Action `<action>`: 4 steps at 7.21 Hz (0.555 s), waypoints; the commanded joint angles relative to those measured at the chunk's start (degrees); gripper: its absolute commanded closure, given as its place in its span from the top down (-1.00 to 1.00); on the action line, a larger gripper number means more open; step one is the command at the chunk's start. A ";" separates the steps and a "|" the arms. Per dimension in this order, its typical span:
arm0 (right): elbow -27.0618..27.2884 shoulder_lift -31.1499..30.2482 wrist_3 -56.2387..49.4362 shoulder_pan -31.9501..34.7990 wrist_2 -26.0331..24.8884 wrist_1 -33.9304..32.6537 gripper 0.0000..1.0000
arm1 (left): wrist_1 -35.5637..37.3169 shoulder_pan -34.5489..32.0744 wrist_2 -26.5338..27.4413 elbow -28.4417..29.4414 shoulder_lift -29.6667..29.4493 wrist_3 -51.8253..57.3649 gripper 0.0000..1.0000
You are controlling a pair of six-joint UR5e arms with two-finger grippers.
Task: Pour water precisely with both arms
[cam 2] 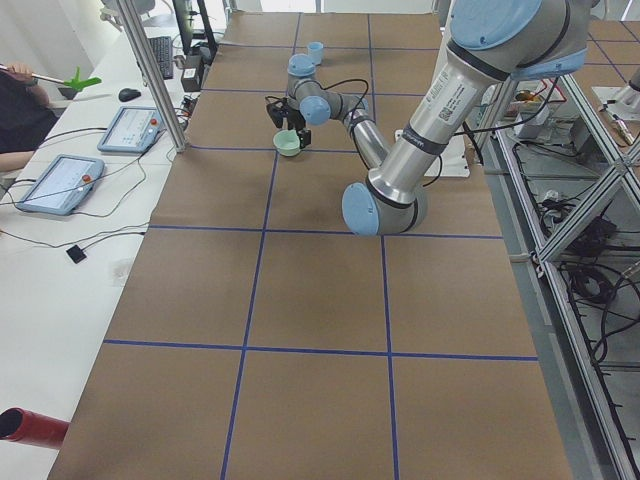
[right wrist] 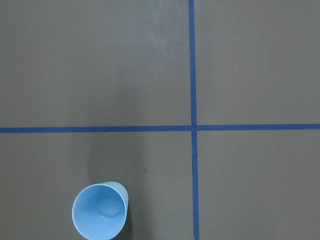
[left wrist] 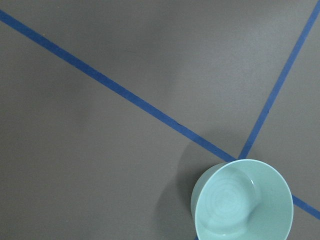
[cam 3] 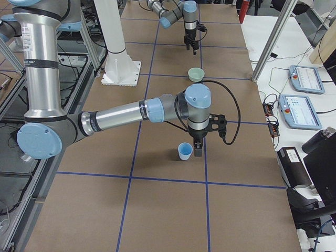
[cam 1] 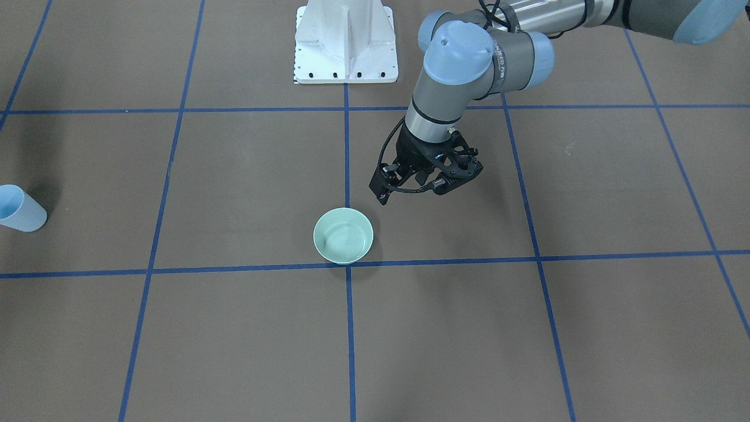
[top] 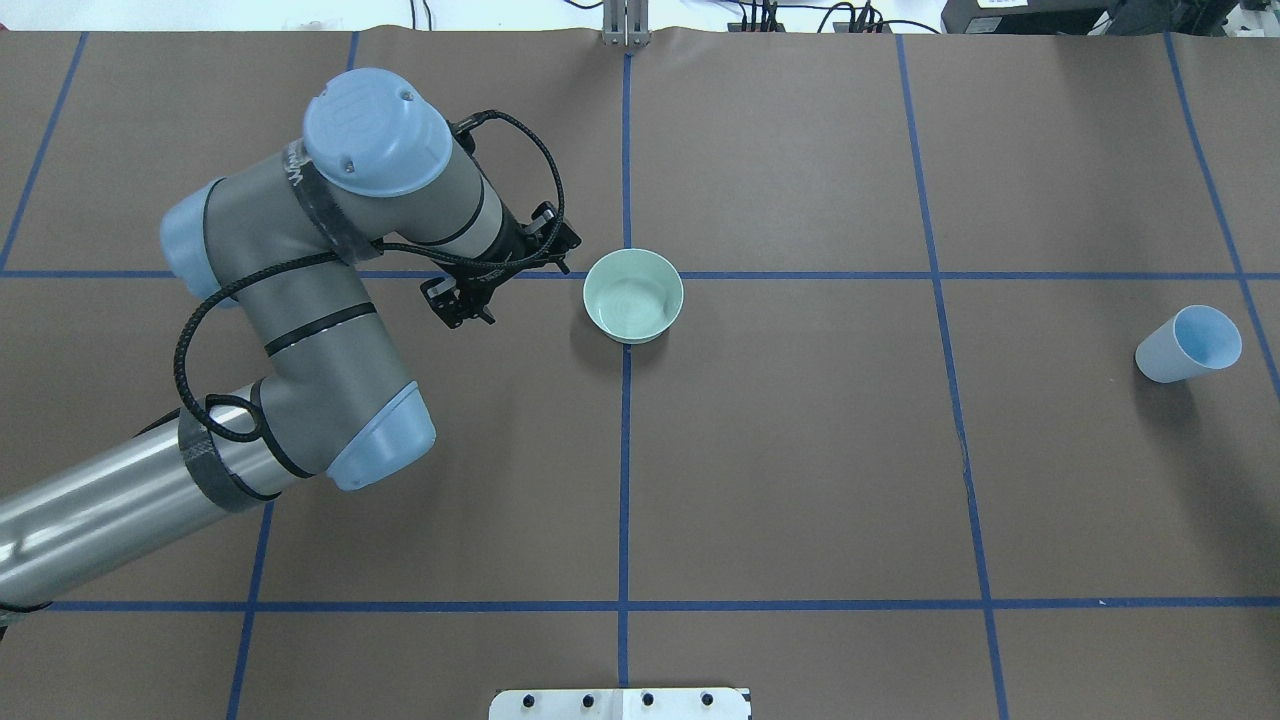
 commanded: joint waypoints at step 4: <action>9.53 -23.10 28.50 -12.41 -12.12 38.14 1.00 | 0.32 -0.38 0.08 -3.41 2.45 0.03 1.00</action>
